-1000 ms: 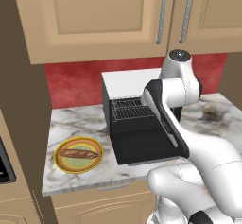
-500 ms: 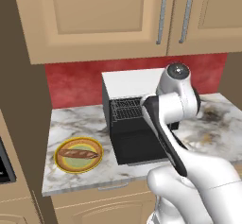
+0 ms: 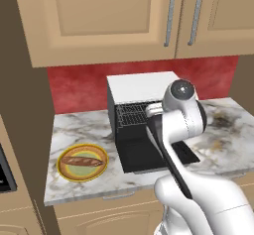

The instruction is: Pull the toaster oven rack outwards. Pick up the baguette from the plate and place it on the toaster oven rack. Close the toaster oven door fully and set the temperature to the lowest setting.

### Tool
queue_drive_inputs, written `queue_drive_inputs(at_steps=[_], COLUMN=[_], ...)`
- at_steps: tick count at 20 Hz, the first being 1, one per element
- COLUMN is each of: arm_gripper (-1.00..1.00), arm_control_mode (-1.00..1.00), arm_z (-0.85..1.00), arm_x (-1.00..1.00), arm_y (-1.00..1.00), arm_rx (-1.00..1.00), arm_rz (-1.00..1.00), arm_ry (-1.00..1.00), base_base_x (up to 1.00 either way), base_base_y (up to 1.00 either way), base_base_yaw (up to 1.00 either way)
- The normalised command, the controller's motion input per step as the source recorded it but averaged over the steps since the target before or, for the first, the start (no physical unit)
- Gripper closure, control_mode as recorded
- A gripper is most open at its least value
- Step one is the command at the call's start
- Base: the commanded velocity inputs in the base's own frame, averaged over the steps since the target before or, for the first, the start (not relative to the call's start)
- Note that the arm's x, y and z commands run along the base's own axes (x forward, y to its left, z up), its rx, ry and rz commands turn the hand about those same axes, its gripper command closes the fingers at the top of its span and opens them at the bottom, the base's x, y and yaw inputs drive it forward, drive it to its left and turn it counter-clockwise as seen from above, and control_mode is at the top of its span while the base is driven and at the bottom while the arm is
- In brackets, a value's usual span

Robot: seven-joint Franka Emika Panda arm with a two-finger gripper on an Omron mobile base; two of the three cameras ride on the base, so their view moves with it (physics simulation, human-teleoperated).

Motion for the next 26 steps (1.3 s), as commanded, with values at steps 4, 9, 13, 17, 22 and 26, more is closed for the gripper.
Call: queue_drive_inputs(at_steps=[4, 9, 13, 17, 22, 26], arm_gripper=[-1.0, -1.0, -1.0, -1.0, -1.0, -1.0], arm_control_mode=[-1.0, -1.0, -1.0, -1.0, -1.0, -1.0], arm_z=[-0.18, -0.22, -0.21, -0.16, -0.14, -0.15], arm_x=[0.0, 0.0, 0.0, 0.0, 0.0, 0.0], arm_y=[0.0, 0.0, 0.0, 0.0, 0.0, 0.0], arm_rx=[0.0, 0.04, 0.07, 0.11, 0.13, 0.13], arm_rz=[-0.06, -0.05, -0.03, -0.01, 0.0, 0.0], arm_ry=[-0.1, -0.11, -0.13, -0.19, -0.19, -0.16], base_base_x=[0.0, 0.0, 0.0, 0.0, 0.0, 0.0], base_base_y=[0.0, 0.0, 0.0, 0.0, 0.0, 0.0], base_base_yaw=[0.0, 0.0, 0.0, 0.0, 0.0, 0.0])
